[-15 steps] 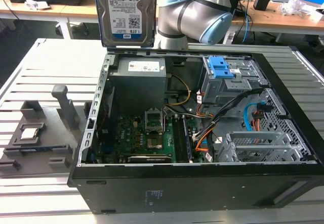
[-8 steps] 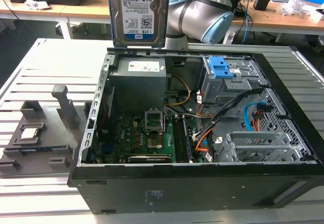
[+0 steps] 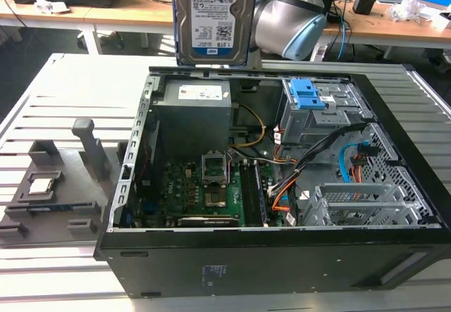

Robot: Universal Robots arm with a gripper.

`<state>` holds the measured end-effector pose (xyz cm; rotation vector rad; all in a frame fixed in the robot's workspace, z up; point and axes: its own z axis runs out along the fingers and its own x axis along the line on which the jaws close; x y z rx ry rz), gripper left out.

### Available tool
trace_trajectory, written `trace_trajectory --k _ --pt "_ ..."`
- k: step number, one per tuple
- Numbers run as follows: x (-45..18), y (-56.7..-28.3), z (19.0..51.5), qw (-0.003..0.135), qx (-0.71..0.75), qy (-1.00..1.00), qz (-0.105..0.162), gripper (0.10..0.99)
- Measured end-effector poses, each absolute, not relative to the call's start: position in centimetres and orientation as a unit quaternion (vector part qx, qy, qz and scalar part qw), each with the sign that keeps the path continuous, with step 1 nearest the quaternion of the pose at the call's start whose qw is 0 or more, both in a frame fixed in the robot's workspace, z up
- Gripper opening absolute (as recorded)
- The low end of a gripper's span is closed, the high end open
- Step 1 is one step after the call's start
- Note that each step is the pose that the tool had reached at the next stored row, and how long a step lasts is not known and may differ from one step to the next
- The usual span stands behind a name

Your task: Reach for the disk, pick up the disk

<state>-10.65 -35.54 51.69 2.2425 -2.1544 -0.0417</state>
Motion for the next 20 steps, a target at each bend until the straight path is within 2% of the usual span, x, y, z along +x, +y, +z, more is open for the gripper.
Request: trace_trajectory --k 20 --pt "-7.7 -35.9 51.7 0.016 0.721 -0.693 -0.014 0.369"
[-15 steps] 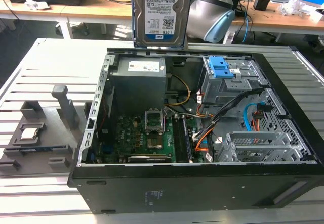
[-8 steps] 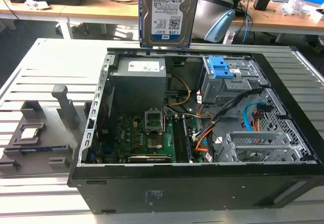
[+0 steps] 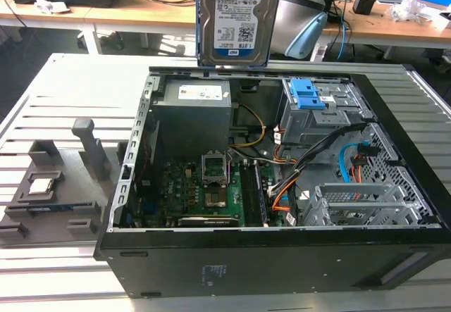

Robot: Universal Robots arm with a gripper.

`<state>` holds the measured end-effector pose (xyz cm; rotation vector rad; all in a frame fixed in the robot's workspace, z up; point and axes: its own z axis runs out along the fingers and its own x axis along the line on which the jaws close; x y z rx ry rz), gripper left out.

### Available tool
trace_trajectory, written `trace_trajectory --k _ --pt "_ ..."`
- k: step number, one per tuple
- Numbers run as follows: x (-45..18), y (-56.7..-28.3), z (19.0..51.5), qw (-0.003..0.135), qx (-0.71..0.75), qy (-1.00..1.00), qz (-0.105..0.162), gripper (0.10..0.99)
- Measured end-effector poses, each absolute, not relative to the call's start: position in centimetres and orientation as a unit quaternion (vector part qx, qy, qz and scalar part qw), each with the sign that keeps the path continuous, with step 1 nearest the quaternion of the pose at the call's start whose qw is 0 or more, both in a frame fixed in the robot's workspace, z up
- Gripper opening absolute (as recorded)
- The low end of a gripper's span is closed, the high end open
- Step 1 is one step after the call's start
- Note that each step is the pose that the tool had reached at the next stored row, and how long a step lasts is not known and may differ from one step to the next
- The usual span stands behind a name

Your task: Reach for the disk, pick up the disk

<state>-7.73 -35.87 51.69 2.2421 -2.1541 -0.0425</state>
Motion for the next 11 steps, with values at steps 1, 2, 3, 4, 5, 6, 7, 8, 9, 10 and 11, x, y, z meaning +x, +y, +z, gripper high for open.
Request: trace_trajectory --k 1,2,3,4,5,6,7,8,9,10,11 --pt "-7.7 -36.0 51.7 0.016 0.721 -0.693 -0.014 0.369" --pt "-7.7 -36.2 51.7 0.016 0.721 -0.693 -0.014 0.369" --pt "-7.7 -36.5 51.7 0.016 0.721 -0.693 -0.014 0.369" --pt "-7.7 -36.9 51.7 0.016 0.721 -0.693 -0.014 0.369" --pt "-7.7 -37.2 51.7 0.016 0.721 -0.693 -0.014 0.369" --pt "-7.7 -37.5 51.7 0.016 0.721 -0.693 -0.014 0.369" --pt "-7.7 -37.7 51.7 0.016 0.721 -0.693 -0.014 0.369" --pt "-7.7 -37.8 51.7 0.016 0.721 -0.693 -0.014 0.369" --pt "-7.7 -38.1 51.7 0.016 0.721 -0.693 -0.014 0.369" --pt "-7.7 -38.5 51.7 0.016 0.721 -0.693 -0.014 0.369" --pt "-7.7 -38.7 51.7 0.016 0.721 -0.693 -0.014 0.369"
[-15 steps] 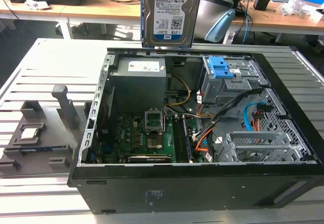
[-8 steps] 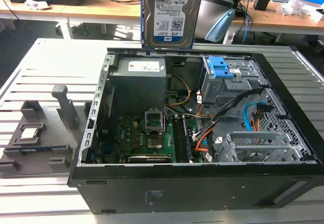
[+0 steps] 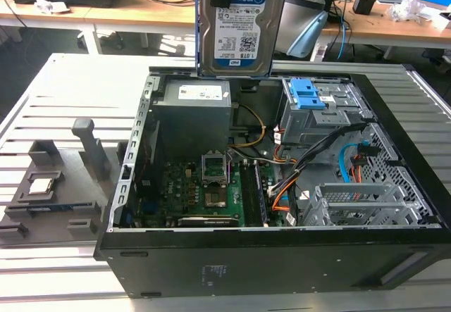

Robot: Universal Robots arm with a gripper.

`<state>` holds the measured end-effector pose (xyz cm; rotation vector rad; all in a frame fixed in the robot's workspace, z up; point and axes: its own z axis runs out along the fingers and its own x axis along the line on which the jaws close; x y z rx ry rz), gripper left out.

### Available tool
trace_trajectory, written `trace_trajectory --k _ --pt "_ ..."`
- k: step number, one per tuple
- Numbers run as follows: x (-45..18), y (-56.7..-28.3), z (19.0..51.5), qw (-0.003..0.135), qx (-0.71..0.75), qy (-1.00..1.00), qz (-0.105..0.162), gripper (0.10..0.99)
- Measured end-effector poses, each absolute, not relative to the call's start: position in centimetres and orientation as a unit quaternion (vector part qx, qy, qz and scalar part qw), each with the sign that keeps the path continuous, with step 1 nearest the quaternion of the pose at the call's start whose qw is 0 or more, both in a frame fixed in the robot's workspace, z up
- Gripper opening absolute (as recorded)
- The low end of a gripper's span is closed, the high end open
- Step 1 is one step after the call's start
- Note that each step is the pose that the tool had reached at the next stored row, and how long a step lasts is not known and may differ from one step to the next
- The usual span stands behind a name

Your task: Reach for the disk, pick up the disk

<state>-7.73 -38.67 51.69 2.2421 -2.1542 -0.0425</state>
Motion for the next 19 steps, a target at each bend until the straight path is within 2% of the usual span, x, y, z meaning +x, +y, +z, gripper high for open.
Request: trace_trajectory --k 11,19 --pt "-7.7 -41.9 51.7 0.016 0.721 -0.693 -0.014 0.369" --pt "-7.7 -42.9 51.7 0.016 0.721 -0.693 -0.014 0.369"
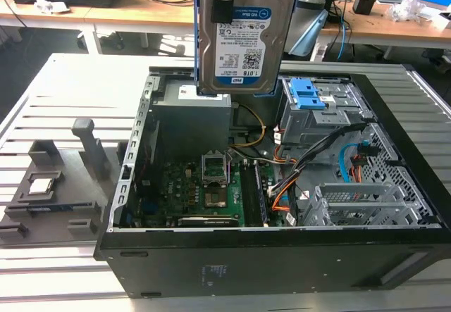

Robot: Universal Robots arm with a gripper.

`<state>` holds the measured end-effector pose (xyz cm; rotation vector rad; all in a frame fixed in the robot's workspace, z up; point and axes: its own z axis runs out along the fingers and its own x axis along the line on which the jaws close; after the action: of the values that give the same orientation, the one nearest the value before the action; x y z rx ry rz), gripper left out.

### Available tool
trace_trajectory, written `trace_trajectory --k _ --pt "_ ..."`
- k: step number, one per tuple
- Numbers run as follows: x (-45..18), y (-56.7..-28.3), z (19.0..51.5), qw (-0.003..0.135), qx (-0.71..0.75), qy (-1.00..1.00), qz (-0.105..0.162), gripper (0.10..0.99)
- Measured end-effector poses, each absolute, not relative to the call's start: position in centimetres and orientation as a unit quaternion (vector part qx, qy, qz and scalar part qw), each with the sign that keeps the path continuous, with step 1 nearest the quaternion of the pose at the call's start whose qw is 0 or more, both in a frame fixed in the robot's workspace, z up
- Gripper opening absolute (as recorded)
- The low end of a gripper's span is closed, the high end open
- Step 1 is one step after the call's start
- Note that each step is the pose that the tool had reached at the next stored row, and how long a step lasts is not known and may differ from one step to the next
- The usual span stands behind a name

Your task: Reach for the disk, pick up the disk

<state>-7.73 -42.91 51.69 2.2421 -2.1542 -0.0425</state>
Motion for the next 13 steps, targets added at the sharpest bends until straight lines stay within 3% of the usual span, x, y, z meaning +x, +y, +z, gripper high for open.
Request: trace_trajectory --k 13 --pt "-7.7 -44.5 51.7 0.016 0.721 -0.693 -0.014 0.369"
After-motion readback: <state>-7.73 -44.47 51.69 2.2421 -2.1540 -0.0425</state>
